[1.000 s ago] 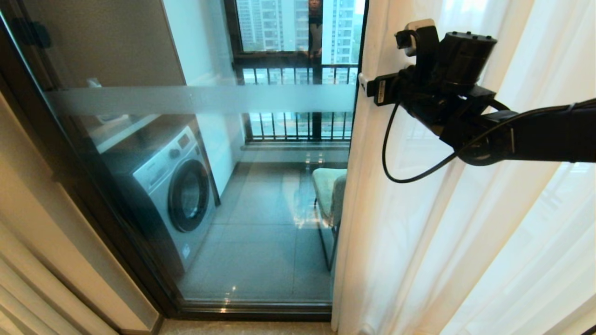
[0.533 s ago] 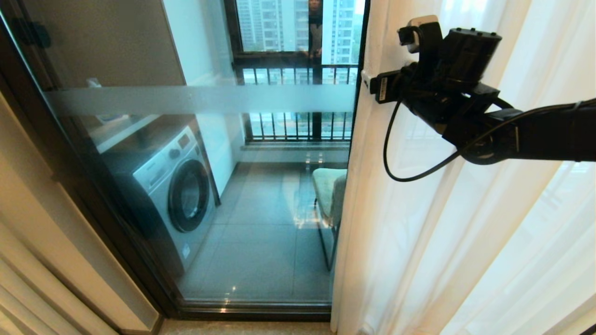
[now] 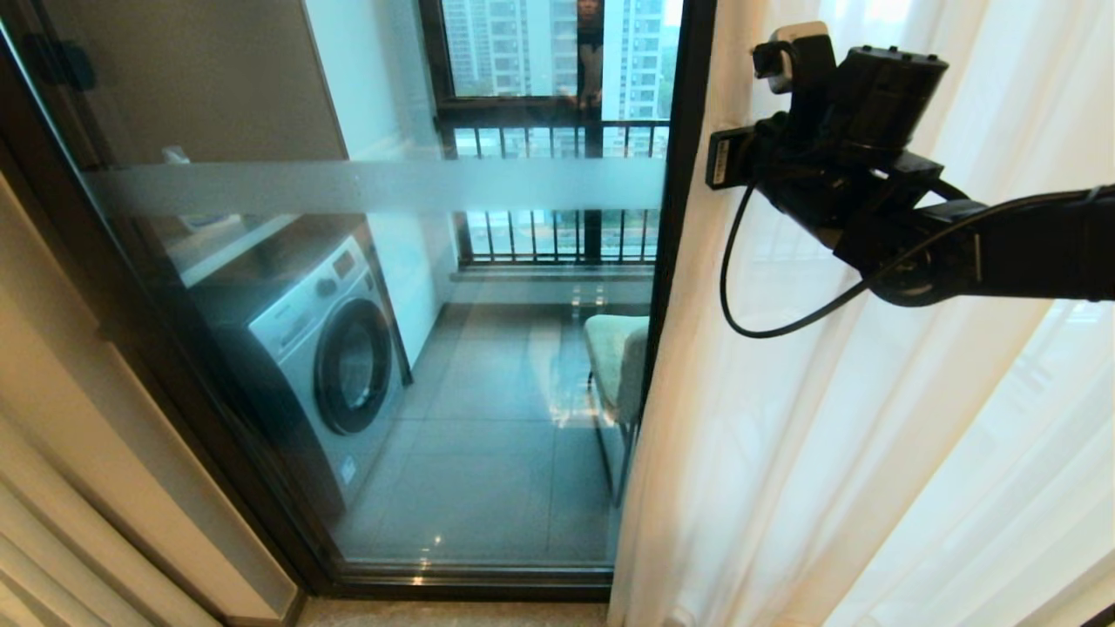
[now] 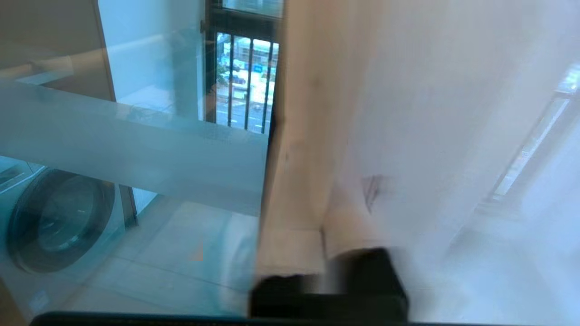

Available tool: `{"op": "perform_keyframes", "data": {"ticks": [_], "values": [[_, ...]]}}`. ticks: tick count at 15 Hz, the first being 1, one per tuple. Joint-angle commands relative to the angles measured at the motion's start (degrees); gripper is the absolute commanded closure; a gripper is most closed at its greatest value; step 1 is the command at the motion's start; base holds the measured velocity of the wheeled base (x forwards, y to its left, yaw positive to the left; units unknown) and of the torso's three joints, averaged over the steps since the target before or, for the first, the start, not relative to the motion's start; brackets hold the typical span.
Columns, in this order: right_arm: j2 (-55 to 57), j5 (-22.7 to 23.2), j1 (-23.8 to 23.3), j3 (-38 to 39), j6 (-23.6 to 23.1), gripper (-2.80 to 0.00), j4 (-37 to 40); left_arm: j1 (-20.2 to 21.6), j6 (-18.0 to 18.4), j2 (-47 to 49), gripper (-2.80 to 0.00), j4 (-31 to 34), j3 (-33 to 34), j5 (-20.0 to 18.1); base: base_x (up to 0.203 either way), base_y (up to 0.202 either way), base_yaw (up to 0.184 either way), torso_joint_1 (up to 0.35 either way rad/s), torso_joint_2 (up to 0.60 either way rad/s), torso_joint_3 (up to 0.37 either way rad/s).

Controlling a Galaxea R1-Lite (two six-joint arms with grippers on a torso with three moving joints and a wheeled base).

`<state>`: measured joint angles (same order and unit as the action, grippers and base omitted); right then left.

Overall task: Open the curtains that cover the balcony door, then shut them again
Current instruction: Pull the inner curtains open on both sides

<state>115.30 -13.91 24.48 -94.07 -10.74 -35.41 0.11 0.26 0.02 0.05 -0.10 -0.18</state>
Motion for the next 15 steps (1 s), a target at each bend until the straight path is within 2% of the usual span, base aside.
{"op": "perform_keyframes", "data": {"ticks": [1, 5, 10, 15], "values": [[-0.2, -0.1, 0.0, 0.0, -0.1, 0.00, -1.5, 0.1, 0.0, 0.0, 0.00, 0.0, 0.0, 0.0, 0.000, 0.000, 0.000, 0.000, 0.00, 0.000], [-1.9, -0.1, -0.2, 2.2, -0.1, 0.00, -3.0, 0.0, 0.0, 0.0, 0.00, 0.0, 0.0, 0.0, 0.000, 0.000, 0.000, 0.000, 0.00, 0.000], [-7.1, -0.1, -2.7, 6.9, -0.2, 0.00, -4.9, 0.0, 0.0, 0.0, 0.00, 0.0, 0.0, 0.1, 0.000, 0.000, 0.000, 0.000, 0.00, 0.000], [-14.4, -0.1, -4.0, 15.5, -0.3, 0.00, -7.4, 0.1, 0.0, 0.0, 0.00, 0.0, 0.0, 0.0, 0.000, 0.000, 0.000, 0.000, 0.00, 0.000]]}}
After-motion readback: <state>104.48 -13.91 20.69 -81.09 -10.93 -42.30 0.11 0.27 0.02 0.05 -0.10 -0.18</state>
